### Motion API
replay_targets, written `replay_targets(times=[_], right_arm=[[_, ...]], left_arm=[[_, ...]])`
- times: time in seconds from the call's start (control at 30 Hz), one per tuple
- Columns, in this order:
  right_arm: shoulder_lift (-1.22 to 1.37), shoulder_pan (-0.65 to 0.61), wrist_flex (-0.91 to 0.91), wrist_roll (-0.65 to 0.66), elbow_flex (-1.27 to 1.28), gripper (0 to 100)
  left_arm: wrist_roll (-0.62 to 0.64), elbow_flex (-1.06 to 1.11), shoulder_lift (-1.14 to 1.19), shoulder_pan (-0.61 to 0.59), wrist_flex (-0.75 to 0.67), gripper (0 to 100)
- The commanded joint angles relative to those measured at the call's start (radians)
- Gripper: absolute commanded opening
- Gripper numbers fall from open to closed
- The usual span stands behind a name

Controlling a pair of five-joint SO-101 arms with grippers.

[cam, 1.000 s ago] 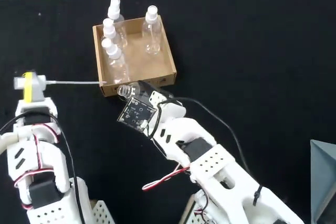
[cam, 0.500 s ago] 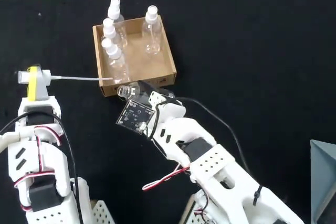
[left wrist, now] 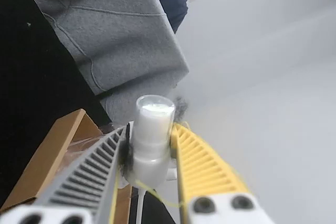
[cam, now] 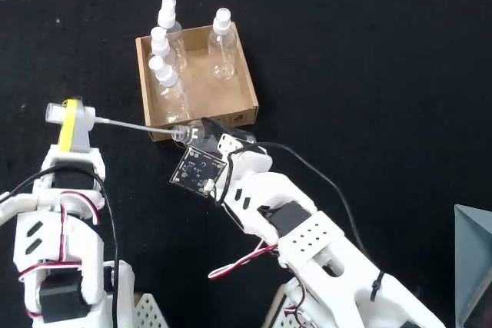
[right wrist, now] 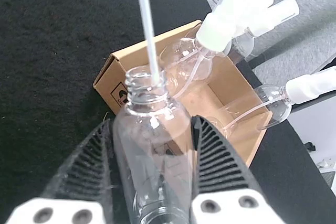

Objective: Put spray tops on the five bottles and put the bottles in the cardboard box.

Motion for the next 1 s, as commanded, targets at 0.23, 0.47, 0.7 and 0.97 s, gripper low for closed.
replay_targets(times=[0.23,0.47,0.7,0.97], right_arm=[[-0.038,-0.015,-0.029,0.008,-0.005,2.9],[-0.038,-0.015,-0.029,0.008,-0.005,2.9],[-0.038,-0.015,-0.029,0.008,-0.005,2.9],[-0.038,-0.015,-0.031,0.008,-0.005,2.9]], left_arm=[[-0.021,-0.041,-0.002,0.002,0.011,3],[-0.015,-0.058,-0.002,-0.062,0.008,3],[-0.015,-0.056,-0.002,-0.061,0.015,3],[-0.015,0.007,-0.002,-0.059,0.006,3]])
